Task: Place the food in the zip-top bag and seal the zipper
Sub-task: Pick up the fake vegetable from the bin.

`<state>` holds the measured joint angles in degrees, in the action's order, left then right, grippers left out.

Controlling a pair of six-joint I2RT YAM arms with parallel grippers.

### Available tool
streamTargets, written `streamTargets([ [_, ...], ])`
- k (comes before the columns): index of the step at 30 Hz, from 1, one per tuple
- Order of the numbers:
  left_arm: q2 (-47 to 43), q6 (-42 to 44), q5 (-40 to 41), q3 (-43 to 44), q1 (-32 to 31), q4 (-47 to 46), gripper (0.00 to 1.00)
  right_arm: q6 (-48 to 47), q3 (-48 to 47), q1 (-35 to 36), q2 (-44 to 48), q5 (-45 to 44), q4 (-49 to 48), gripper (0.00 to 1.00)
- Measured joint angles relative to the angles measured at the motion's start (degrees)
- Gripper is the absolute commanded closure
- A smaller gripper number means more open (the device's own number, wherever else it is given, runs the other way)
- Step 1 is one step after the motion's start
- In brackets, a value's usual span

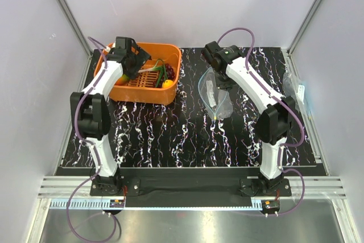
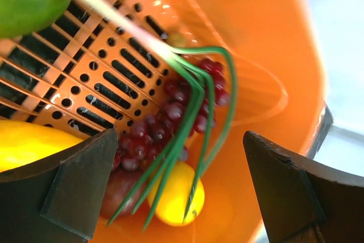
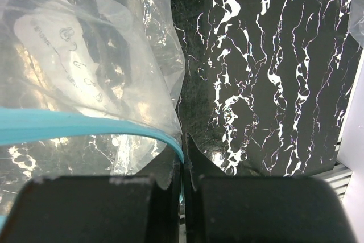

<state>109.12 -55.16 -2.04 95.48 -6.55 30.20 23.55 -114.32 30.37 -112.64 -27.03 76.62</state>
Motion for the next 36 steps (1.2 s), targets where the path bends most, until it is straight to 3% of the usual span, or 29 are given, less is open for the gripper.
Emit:
streamTargets([
  [8, 7.3, -11.3, 2.6, 1.2, 0.0, -3.9, 0.02, 0.7, -0.4, 0.0, 0.0, -0.1, 0.0, 1.00],
  [15, 13.5, -22.1, 6.1, 1.7, 0.0, -9.8, 0.12, 1.0, -0.5, 0.0, 0.0, -0.2, 0.0, 1.00],
  [19, 18.1, -26.2, 7.3, 3.6, 0.0, -12.5, 0.34, 1.4, -0.9, 0.0, 0.0, -0.2, 0.0, 1.00],
  [22, 21.1, -28.5, 7.8, 5.0, 0.0, -14.6, 0.65, 1.7, -1.5, 0.0, 0.0, -0.2, 0.0, 1.00],
  [23, 21.5, -28.9, 7.9, 5.1, 0.0, -15.0, 0.87, 1.8, -1.7, 0.0, 0.0, -0.3, 0.0, 1.00],
  [24, 21.9, -29.6, 7.9, 5.2, 0.0, -15.6, 0.98, 1.9, -1.8, 0.0, 0.0, -0.4, 0.0, 1.00],
  [32, 21.7, -27.6, 4.7, 4.9, 0.5, -24.8, 1.00, 2.4, -1.8, 0.0, 0.0, -0.5, 0.0, 1.00],
  [36, 15.7, -23.4, 3.3, -2.3, 0.5, -28.3, 1.00, 2.4, -1.8, 0.0, 0.0, -0.5, 0.0, 1.00],
])
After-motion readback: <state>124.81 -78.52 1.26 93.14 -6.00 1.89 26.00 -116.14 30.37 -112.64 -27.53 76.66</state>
